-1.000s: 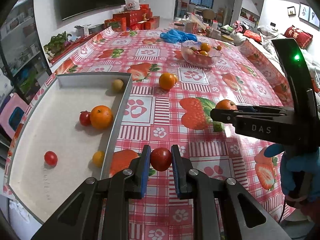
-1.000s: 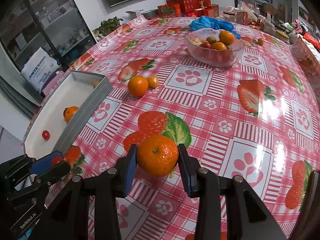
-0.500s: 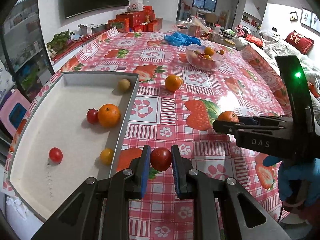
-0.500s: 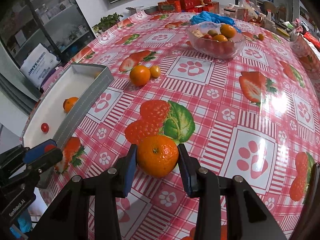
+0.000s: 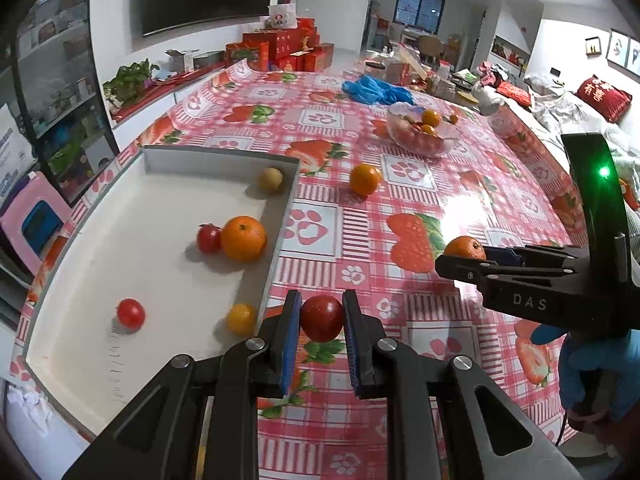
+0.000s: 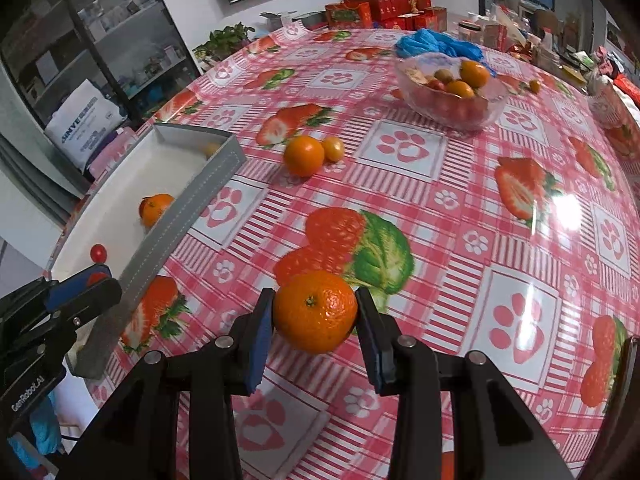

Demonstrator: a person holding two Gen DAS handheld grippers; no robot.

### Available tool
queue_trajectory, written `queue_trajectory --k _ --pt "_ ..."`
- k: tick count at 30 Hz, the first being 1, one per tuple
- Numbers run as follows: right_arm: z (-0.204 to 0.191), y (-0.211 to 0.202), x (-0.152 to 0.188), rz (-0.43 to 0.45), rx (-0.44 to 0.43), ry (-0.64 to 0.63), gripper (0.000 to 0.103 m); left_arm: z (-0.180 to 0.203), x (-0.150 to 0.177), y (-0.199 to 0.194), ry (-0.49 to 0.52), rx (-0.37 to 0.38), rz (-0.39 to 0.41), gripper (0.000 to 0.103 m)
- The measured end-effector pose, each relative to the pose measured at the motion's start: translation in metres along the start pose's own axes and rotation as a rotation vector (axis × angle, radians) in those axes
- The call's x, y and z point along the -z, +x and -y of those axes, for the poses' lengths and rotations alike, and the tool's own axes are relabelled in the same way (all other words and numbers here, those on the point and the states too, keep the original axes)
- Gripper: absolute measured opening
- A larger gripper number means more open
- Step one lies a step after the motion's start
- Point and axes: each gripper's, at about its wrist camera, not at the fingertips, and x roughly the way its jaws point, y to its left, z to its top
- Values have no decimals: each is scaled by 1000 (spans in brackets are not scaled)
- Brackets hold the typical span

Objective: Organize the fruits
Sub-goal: 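Carry the tomato and mandarin over the white tray with both grippers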

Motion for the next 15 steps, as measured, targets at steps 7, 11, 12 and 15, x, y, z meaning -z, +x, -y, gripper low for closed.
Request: queue_trajectory --k 7,11,12,15 --pt "-31 6 -11 -10 -20 -52 43 -26 1 -1 -45 -26 9 22" --pt "-50 11 -19 -14 -27 -86 43 -45 2 -1 -79 -39 10 22" --pt "-54 12 -21 -14 -29 -93 43 -49 2 0 -86 -42 9 22" --pt "-70 14 -30 -12 -41 -117 43 -62 1 0 -97 -53 11 22"
